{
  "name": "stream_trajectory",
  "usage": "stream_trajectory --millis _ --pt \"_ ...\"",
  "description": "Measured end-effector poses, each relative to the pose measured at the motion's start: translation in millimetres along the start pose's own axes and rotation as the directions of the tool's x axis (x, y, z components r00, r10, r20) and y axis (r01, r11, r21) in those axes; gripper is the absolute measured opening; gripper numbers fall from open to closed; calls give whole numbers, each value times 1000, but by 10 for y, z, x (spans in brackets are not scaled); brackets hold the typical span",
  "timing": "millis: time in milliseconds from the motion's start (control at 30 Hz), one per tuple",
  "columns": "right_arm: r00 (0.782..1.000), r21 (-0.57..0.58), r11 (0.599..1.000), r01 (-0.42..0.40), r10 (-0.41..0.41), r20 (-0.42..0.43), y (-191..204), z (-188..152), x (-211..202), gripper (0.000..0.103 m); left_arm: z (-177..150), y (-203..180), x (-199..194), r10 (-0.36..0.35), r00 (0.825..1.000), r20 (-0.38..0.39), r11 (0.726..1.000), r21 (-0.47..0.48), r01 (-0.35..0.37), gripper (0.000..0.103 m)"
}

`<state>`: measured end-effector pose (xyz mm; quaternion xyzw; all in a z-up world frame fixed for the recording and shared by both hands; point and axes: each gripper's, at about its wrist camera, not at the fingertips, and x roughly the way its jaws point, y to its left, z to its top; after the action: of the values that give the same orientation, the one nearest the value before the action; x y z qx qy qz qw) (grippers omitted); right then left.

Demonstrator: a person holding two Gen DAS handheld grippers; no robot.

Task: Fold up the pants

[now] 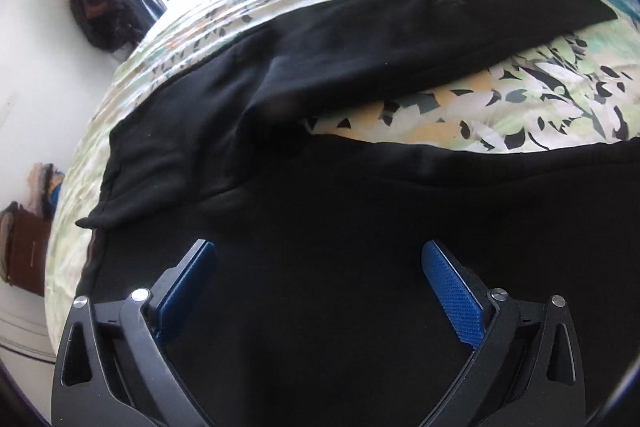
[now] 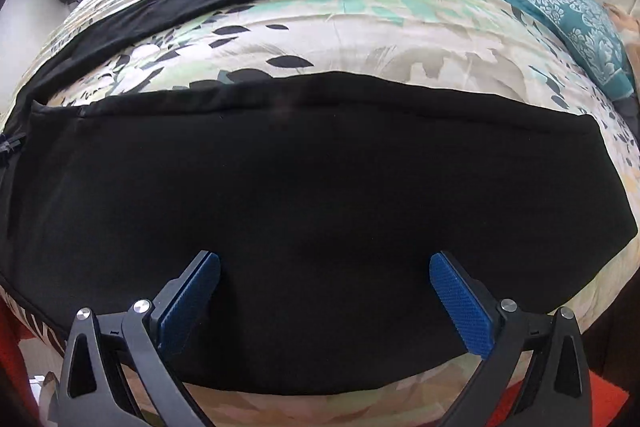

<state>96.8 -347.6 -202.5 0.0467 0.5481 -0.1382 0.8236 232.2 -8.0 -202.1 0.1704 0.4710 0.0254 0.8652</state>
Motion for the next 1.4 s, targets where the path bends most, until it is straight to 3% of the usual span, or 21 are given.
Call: stream_trajectory --millis 67,133,200,267,300,367,433,533,633,767,1400 --pt "998 2 998 64 -64 22 -109 76 -7 103 112 91 101 -20 999 -37 992 -128 15 103" --pt "988 28 990 139 -141 60 -233 86 -70 103 223 283 215 -88 991 -104 954 -296 54 103" --pt "989 66 989 133 -137 48 -367 32 -39 103 238 424 316 -110 986 -127 925 -377 54 103" --pt "998 149 988 45 -52 45 -525 -4 -8 103 210 446 339 -100 989 -108 937 -345 57 103" --pt "998 159 987 38 -46 50 -561 5 -19 103 175 450 313 -93 991 -99 947 -315 57 103" --pt "995 142 987 77 -85 50 -538 20 -67 103 124 546 257 -46 991 -126 956 -293 7 103" --pt "982 111 983 144 -156 103 -456 0 -216 103 8 671 19 -50 995 -82 947 -322 21 102" --pt "982 68 993 98 -107 156 -372 -6 -323 103 -236 678 -248 -59 998 -7 959 -277 55 102" --pt "995 54 996 67 -70 68 -306 -32 -110 103 -442 515 -158 -45 997 -57 984 -175 34 103" --pt "996 95 995 43 -50 72 -343 -63 -29 103 -597 573 -89 -76 997 -10 961 -268 70 103" --pt "991 108 991 78 -89 98 -294 -101 -35 103 -700 640 -131 -86 995 -44 962 -262 72 103"
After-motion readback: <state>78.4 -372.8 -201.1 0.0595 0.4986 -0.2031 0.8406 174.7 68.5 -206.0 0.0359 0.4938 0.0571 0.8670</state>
